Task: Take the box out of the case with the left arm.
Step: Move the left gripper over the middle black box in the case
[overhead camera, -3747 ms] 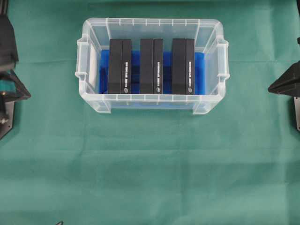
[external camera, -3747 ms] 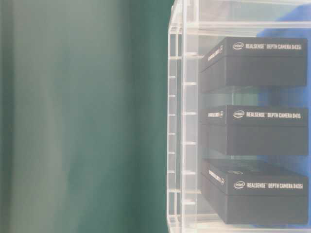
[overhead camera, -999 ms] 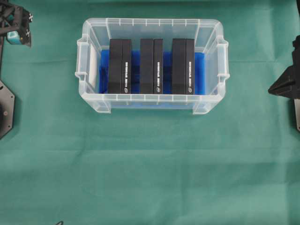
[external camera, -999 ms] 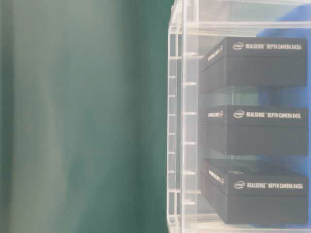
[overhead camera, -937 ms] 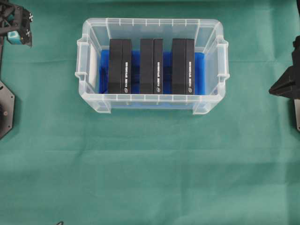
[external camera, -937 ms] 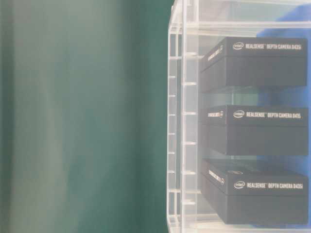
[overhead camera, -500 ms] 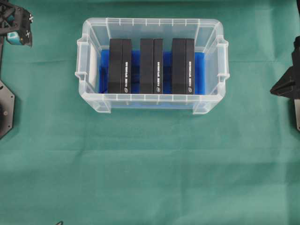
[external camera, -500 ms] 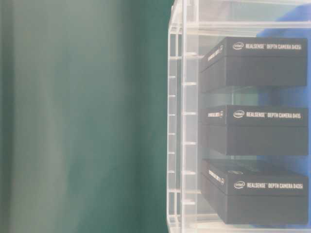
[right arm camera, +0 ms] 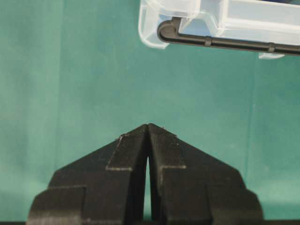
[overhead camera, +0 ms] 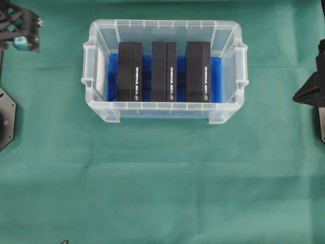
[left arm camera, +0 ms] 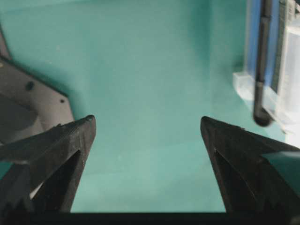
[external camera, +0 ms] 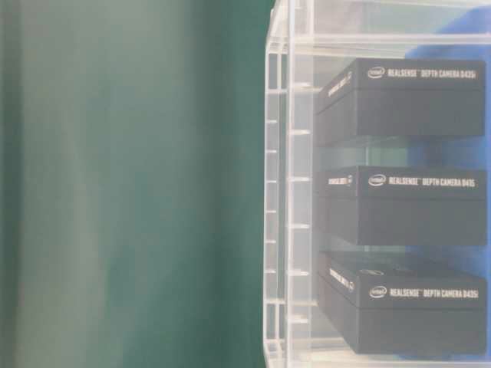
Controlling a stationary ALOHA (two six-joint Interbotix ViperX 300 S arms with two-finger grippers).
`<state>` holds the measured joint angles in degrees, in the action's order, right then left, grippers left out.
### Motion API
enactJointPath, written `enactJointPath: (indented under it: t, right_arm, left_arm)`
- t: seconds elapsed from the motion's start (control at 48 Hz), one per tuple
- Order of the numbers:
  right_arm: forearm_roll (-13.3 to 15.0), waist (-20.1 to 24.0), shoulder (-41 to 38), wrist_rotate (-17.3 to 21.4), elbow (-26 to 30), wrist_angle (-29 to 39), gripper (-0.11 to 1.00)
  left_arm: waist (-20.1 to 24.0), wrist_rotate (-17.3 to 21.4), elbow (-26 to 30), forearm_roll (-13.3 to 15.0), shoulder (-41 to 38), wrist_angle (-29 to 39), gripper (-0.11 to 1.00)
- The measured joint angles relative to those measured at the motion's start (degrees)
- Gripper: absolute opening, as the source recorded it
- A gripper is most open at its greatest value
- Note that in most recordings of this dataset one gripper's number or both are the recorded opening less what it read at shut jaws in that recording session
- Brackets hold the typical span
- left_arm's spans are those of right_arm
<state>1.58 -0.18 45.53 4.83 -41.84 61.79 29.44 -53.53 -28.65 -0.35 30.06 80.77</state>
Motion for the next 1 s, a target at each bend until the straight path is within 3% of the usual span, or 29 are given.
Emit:
enactJointPath:
  t: [0.291,0.999]
  right_arm:
    - [0.35,0.0,0.0,0.0,0.0,0.0,0.03]
    - [0.35,0.0,0.09,0.0,0.0,0.18,0.03]
  left_arm:
    - [-6.77,-3.69,8.79,0.0,-9.93,-0.53,0.97]
    - [-13.62,-9.05,32.7,0.0,-32.96,-3.08,0.97]
